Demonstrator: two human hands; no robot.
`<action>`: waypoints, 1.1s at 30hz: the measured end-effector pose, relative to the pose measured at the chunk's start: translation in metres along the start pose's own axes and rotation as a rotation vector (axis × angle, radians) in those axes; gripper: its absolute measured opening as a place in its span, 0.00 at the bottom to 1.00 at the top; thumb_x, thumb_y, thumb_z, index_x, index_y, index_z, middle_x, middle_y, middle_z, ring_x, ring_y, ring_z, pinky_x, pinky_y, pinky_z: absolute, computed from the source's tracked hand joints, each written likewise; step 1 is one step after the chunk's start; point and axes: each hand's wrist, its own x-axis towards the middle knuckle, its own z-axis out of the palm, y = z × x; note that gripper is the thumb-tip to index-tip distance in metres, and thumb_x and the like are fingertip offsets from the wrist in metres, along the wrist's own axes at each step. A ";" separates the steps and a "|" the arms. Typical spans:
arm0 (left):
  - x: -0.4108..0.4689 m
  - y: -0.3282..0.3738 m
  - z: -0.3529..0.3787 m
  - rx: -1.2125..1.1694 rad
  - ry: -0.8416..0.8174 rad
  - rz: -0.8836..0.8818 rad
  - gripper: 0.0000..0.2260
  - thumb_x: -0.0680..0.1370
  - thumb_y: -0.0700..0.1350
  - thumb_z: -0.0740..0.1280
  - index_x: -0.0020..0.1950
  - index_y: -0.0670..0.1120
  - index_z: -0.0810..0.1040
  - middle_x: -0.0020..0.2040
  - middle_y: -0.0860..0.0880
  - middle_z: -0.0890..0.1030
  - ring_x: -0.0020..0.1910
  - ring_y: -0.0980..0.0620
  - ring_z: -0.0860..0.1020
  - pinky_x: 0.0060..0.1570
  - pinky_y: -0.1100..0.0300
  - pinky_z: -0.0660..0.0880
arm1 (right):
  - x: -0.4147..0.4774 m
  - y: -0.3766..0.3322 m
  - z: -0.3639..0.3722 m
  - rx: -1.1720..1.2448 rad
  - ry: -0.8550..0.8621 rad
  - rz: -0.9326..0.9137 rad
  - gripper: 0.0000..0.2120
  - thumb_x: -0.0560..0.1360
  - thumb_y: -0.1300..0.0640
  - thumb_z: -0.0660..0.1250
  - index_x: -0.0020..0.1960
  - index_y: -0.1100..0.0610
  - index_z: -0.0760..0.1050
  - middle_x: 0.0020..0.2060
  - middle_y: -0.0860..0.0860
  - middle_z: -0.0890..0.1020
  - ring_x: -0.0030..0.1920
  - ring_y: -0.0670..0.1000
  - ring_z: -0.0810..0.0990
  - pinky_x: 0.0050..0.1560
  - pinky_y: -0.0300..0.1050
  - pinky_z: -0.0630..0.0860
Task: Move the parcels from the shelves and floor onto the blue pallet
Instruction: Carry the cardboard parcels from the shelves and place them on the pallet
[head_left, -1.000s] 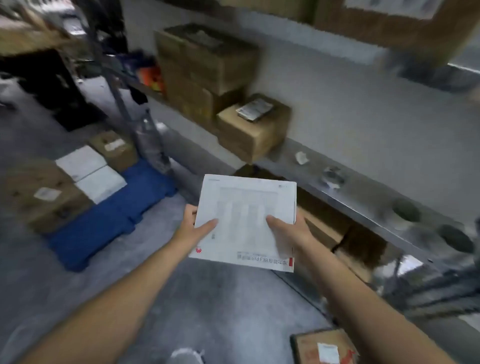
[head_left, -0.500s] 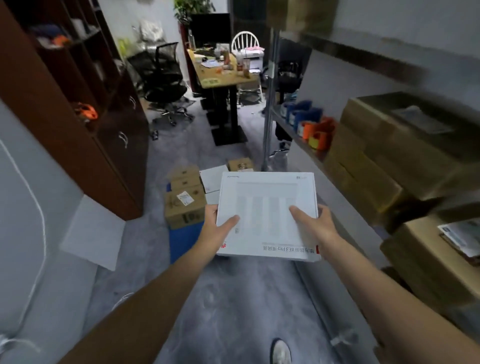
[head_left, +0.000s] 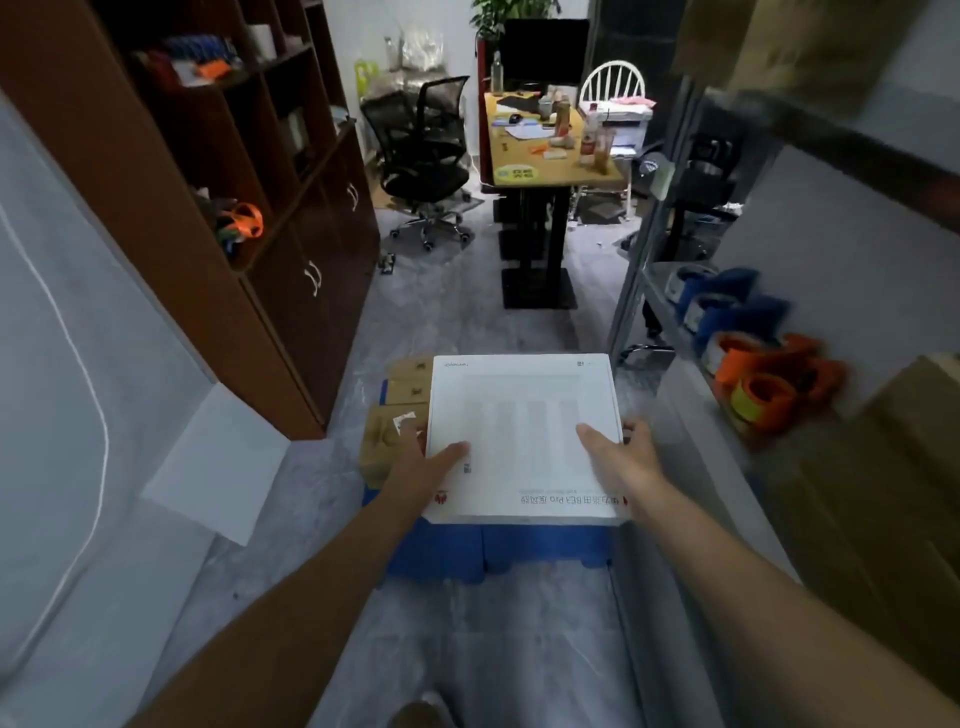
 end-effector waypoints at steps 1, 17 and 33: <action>0.020 -0.001 -0.001 -0.014 0.004 -0.009 0.25 0.76 0.49 0.72 0.70 0.47 0.66 0.62 0.48 0.79 0.56 0.47 0.80 0.55 0.43 0.80 | 0.019 -0.004 0.010 -0.024 -0.001 -0.010 0.23 0.70 0.46 0.74 0.57 0.50 0.65 0.45 0.45 0.77 0.47 0.51 0.79 0.53 0.49 0.76; 0.353 -0.064 -0.002 -0.079 -0.009 -0.166 0.20 0.77 0.45 0.72 0.67 0.47 0.71 0.60 0.47 0.78 0.55 0.49 0.80 0.47 0.53 0.81 | 0.302 -0.023 0.185 -0.131 0.003 0.056 0.24 0.71 0.46 0.74 0.62 0.56 0.76 0.51 0.50 0.83 0.50 0.53 0.82 0.52 0.49 0.80; 0.515 -0.363 0.138 0.066 0.012 -0.479 0.20 0.75 0.42 0.73 0.65 0.45 0.72 0.54 0.47 0.80 0.46 0.50 0.80 0.27 0.65 0.75 | 0.531 0.268 0.274 -0.081 -0.101 0.340 0.19 0.69 0.56 0.77 0.53 0.55 0.71 0.51 0.56 0.81 0.50 0.58 0.82 0.53 0.60 0.80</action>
